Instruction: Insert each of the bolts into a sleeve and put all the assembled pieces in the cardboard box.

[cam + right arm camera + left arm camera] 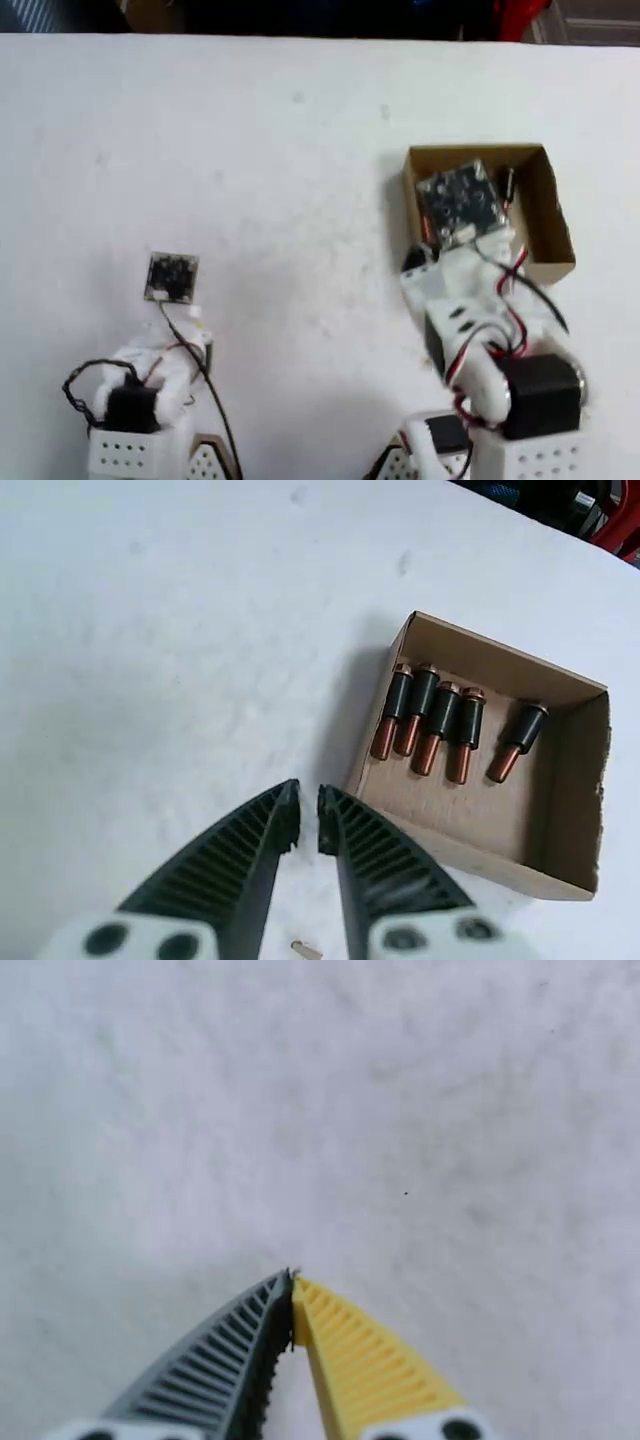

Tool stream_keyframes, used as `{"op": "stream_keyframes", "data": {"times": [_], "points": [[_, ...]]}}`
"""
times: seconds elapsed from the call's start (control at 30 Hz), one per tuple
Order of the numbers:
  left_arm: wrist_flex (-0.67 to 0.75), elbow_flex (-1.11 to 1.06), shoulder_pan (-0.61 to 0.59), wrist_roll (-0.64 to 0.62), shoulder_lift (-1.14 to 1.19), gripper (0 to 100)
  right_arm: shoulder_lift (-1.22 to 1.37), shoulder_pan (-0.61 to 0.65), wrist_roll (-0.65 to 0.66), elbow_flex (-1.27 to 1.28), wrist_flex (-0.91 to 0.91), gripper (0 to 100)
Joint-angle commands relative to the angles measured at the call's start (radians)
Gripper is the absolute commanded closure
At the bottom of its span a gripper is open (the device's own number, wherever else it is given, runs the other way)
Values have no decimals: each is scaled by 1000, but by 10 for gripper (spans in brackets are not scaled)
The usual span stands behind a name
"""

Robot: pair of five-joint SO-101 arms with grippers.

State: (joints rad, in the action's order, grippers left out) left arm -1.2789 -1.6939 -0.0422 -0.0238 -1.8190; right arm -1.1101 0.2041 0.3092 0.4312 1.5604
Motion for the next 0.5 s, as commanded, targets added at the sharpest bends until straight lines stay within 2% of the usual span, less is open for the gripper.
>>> {"op": "stream_keyframes", "data": {"times": [0.0, 0.47], "points": [[-5, 0, 7, 3, -5, 977, -104, 2, 6, 71, -25, 981], [-5, 0, 7, 3, -5, 977, -383, 1, 8, 315, -25, 981]]}}
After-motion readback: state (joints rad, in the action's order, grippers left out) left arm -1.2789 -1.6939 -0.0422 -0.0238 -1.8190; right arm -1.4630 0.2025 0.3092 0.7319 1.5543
